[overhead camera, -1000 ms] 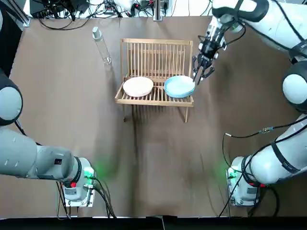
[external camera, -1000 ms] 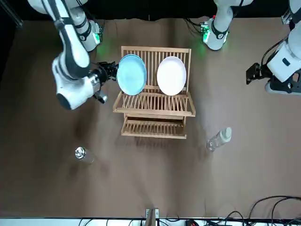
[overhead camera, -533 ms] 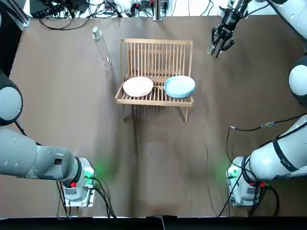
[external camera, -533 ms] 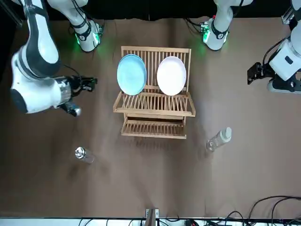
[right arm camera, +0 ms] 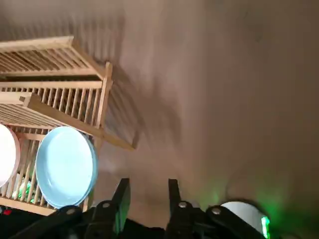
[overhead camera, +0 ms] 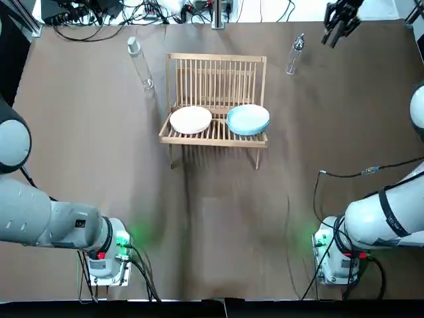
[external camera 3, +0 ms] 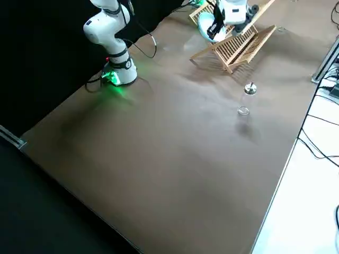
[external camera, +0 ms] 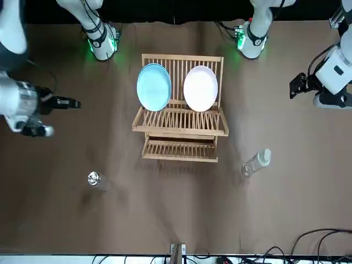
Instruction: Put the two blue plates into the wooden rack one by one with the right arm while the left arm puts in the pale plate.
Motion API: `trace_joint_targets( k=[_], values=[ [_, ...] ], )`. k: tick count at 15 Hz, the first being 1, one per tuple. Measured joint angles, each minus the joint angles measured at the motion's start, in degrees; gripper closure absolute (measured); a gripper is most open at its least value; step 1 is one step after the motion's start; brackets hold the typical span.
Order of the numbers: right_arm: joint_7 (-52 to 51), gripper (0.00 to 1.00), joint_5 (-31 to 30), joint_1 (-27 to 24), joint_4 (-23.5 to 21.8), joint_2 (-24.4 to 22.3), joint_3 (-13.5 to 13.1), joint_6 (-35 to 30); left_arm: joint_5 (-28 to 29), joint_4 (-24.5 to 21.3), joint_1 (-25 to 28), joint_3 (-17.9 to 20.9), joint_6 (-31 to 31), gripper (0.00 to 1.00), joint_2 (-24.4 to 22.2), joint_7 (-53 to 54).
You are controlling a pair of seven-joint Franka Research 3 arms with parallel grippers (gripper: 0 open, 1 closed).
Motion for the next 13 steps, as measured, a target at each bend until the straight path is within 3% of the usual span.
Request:
trace_joint_targets(
  k=[1, 3, 5, 10, 13],
  values=[
    [-0.46, 0.59, -2.14, -0.32, 0.23, -1.22, 0.02, -0.05, 0.00, 0.00, 0.00, 0.00, 0.00, 0.01, 0.00, -0.01],
    [-0.88, 0.44, -7.61, -0.18, 0.39, -4.02, 0.55, -0.05, 0.00, 0.00, 0.01, 0.02, 0.00, 0.01, 0.00, -0.02],
    [-0.87, 0.42, -10.92, 0.68, 0.38, -6.51, 1.21, 0.01, 0.00, 0.00, 0.02, 0.05, 0.00, 0.01, 0.00, -0.02],
    [-0.87, 0.02, -12.24, 1.46, -2.28, -11.13, 1.50, 4.08, 0.00, 0.00, 0.00, 0.05, 0.00, 0.01, 0.01, -0.02],
    [-2.60, 0.00, -12.24, 1.41, -6.17, -13.91, 1.32, 6.12, 0.00, 0.00, 0.00, 0.05, 0.00, 0.01, 0.01, -0.02]
  ],
)
